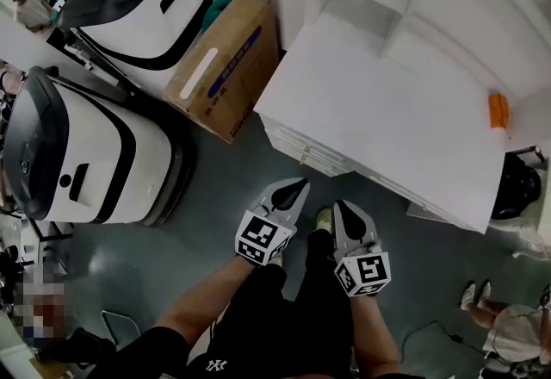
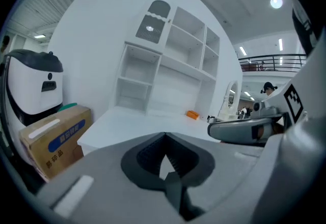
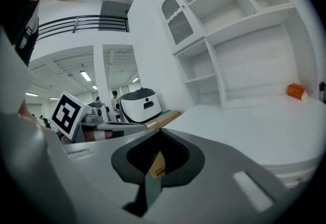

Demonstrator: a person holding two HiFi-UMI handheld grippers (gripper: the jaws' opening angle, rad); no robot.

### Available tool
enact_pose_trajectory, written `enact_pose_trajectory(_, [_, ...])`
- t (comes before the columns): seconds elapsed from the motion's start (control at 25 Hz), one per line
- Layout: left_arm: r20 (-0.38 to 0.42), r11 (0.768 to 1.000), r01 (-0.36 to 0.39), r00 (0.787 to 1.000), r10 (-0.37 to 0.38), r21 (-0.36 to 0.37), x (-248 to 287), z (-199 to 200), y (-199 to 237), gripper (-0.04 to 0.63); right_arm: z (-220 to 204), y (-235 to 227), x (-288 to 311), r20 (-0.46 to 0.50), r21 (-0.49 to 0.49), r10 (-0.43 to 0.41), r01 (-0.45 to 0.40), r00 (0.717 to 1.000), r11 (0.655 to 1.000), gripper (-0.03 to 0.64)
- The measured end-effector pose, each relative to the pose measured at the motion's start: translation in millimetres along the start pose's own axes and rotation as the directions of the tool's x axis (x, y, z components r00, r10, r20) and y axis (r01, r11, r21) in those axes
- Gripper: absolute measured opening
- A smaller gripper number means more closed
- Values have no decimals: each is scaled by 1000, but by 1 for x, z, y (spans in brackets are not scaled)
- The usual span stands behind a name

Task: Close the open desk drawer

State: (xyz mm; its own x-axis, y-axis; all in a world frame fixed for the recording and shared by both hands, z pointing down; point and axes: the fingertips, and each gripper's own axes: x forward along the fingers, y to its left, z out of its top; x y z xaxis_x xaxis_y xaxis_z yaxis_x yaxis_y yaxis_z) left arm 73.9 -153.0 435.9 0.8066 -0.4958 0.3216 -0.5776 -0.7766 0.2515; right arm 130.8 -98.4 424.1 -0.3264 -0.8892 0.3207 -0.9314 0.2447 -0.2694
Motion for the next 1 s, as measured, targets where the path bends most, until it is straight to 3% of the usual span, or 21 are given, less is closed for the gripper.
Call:
enact_pose_trajectory(0.48, [100,995,83,991,-88,48,-74,93,-73,0,95,47,-57,121,-152,-11,30,993,988,23])
enact_pose_trajectory(1.0, [138,987,143,979,-153,78,-115,152,-125,0,157,59,-115,204,-166,-32,67,978,984,21])
